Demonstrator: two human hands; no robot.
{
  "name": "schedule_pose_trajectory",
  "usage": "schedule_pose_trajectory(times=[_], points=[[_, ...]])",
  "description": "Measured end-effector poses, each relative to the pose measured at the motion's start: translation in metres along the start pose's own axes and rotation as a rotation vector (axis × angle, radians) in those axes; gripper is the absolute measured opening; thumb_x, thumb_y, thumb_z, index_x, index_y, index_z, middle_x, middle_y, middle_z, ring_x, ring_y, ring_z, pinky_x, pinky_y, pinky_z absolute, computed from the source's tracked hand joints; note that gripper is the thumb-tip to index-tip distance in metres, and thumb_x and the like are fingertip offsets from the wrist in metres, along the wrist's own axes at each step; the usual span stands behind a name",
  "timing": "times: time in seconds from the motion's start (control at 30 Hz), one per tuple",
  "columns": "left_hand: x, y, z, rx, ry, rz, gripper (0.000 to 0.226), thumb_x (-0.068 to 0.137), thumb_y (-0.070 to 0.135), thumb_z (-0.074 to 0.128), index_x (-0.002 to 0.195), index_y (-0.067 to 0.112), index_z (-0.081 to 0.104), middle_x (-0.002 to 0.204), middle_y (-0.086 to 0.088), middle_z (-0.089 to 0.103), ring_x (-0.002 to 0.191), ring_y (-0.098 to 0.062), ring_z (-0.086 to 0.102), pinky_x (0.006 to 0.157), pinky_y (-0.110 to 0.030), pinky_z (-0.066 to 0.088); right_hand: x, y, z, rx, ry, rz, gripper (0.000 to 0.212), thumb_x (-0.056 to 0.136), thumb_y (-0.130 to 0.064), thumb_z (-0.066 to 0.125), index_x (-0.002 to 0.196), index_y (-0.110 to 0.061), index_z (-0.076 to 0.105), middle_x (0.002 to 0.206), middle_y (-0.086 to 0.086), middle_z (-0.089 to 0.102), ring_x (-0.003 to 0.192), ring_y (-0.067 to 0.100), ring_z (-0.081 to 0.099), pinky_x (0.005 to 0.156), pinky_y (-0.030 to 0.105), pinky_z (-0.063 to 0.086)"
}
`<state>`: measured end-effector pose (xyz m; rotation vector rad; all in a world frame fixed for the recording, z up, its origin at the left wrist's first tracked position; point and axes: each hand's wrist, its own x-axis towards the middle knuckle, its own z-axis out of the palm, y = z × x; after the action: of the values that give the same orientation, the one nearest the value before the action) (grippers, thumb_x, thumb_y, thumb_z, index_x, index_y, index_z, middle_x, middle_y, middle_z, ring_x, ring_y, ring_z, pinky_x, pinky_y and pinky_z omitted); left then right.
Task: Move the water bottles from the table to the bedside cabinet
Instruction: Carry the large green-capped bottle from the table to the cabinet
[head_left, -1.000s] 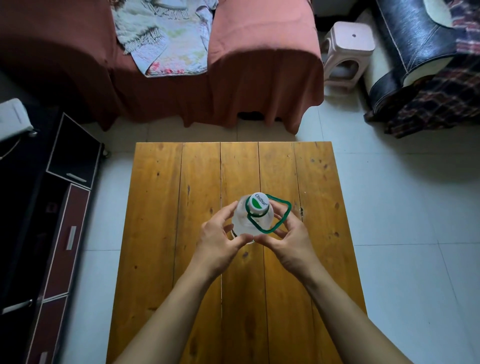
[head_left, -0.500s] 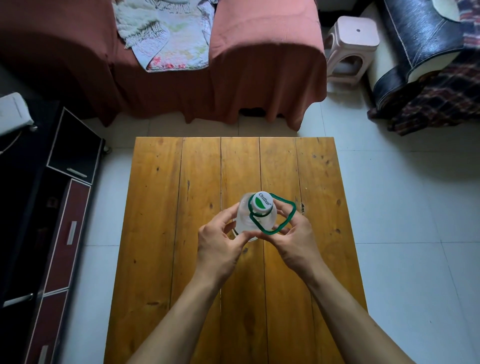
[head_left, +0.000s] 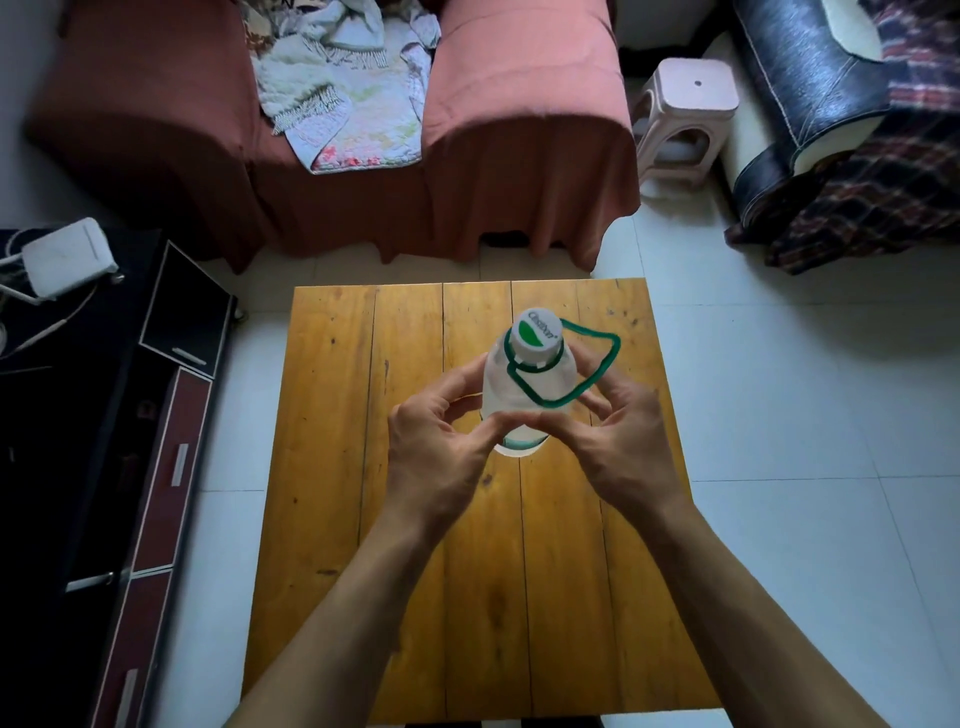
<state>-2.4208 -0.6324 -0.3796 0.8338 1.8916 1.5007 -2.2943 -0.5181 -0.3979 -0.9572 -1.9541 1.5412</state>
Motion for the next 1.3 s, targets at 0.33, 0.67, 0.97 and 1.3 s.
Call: schedule_pose_trajectory(times=[0.33,0.67,0.97,1.3], points=[[-0.024,0.100,-0.005,0.048,-0.204,0.247,0.054,0.078,0.027,0.081,0.127,0.015,0.064,0.120,0.004,0.070,0.108,-0.008,0.068,0.083,-0.030,0.061,-0.070,-0.092,-0.038,0.052,0.289,-0.050,0.063,0.080,-0.030,0.083,0.138,-0.017,0.061,0.139,-0.005,0.066,0.130,0.017,0.062,0.105,0.048,0.054],[-0.089,0.168,0.068,0.031,-0.578,0.453,0.052,0.078,0.037,0.077,0.125,0.018,0.068,0.116,0.006,0.072,0.101,-0.010,0.070,0.083,-0.034,0.060,-0.200,-0.135,-0.097,0.051,0.712,-0.040,0.059,0.077,-0.040,0.077,0.132,-0.024,0.064,0.129,-0.015,0.071,0.120,0.007,0.067,0.099,0.030,0.057],[-0.182,0.199,0.162,0.030,-0.927,0.499,0.052,0.079,0.043,0.072,0.125,0.021,0.068,0.114,0.009,0.072,0.098,-0.008,0.069,0.086,-0.032,0.060,-0.331,-0.134,-0.154,-0.055,1.042,0.056,0.050,0.079,-0.033,0.080,0.127,-0.032,0.066,0.126,-0.020,0.071,0.119,0.003,0.067,0.101,0.030,0.055],[-0.319,0.225,0.280,0.087,-1.189,0.555,0.041,0.081,0.034,0.074,0.121,0.025,0.069,0.108,0.014,0.072,0.095,-0.007,0.070,0.086,-0.027,0.059,-0.488,-0.110,-0.222,-0.004,1.362,0.100,0.044,0.082,-0.030,0.082,0.123,-0.037,0.067,0.122,-0.023,0.072,0.118,0.003,0.067,0.102,0.032,0.055]])
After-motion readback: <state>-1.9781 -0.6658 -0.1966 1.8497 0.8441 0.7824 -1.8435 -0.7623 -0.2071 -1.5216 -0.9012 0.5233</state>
